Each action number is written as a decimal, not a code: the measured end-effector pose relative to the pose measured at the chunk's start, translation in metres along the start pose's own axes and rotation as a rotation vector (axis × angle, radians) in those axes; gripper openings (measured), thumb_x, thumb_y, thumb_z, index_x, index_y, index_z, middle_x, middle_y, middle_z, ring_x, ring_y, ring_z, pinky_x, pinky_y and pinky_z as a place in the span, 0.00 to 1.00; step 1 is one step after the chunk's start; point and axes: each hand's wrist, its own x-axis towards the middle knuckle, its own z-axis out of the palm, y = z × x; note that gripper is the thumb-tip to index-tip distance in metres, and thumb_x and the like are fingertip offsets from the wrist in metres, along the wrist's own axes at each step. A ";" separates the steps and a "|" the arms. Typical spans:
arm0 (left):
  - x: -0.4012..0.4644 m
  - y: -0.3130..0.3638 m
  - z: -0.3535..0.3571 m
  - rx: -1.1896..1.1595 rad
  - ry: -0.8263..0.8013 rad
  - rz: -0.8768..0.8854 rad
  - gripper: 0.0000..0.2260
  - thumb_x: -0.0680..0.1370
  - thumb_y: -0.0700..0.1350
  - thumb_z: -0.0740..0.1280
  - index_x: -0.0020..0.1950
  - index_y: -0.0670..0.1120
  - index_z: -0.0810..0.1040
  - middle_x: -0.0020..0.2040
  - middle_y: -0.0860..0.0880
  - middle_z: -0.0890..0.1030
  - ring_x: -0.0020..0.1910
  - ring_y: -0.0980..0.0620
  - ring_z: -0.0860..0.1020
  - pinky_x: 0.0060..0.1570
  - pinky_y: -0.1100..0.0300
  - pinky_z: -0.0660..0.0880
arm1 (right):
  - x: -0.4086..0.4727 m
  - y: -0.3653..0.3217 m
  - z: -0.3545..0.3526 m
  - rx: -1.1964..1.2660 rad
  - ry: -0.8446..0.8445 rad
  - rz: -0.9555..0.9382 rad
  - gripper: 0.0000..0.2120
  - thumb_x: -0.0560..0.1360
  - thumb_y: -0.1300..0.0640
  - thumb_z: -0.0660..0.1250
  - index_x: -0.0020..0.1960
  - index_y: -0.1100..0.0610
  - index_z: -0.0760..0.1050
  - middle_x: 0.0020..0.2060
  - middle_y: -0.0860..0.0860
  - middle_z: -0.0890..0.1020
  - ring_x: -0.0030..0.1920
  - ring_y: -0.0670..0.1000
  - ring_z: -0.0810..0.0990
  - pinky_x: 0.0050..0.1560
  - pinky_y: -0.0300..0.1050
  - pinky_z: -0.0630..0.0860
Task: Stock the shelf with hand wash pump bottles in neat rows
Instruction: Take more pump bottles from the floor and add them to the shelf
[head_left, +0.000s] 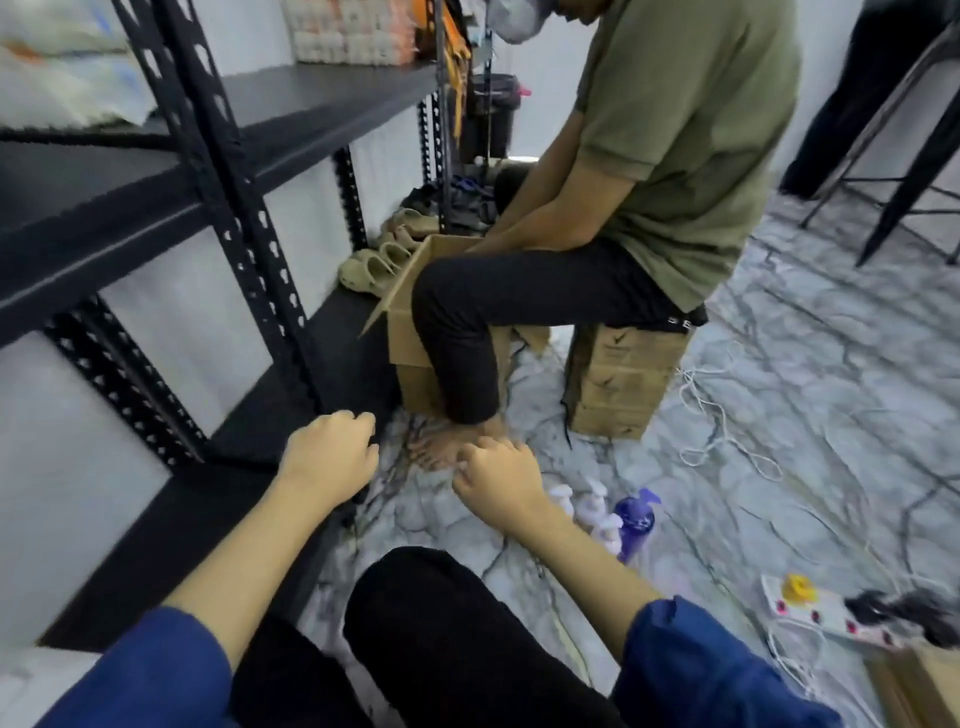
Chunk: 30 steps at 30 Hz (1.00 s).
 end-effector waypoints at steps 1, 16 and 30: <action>0.009 0.007 0.011 -0.024 -0.030 0.020 0.12 0.81 0.50 0.57 0.60 0.47 0.73 0.54 0.49 0.76 0.51 0.48 0.77 0.38 0.59 0.70 | -0.004 0.014 0.012 -0.005 -0.027 0.037 0.15 0.78 0.53 0.56 0.58 0.60 0.75 0.56 0.56 0.77 0.58 0.59 0.73 0.56 0.51 0.67; 0.105 0.121 0.228 -0.405 -0.675 0.128 0.17 0.76 0.48 0.66 0.63 0.43 0.72 0.62 0.45 0.76 0.59 0.45 0.75 0.55 0.58 0.73 | -0.084 0.186 0.167 0.262 -0.364 0.851 0.21 0.78 0.50 0.59 0.69 0.57 0.65 0.65 0.54 0.73 0.64 0.55 0.72 0.58 0.46 0.70; 0.164 0.183 0.386 -0.844 -0.705 -0.218 0.44 0.62 0.37 0.80 0.74 0.41 0.61 0.67 0.43 0.73 0.64 0.44 0.73 0.58 0.54 0.72 | -0.035 0.248 0.282 0.907 0.339 1.247 0.15 0.61 0.62 0.78 0.44 0.53 0.77 0.36 0.45 0.82 0.36 0.42 0.80 0.35 0.39 0.75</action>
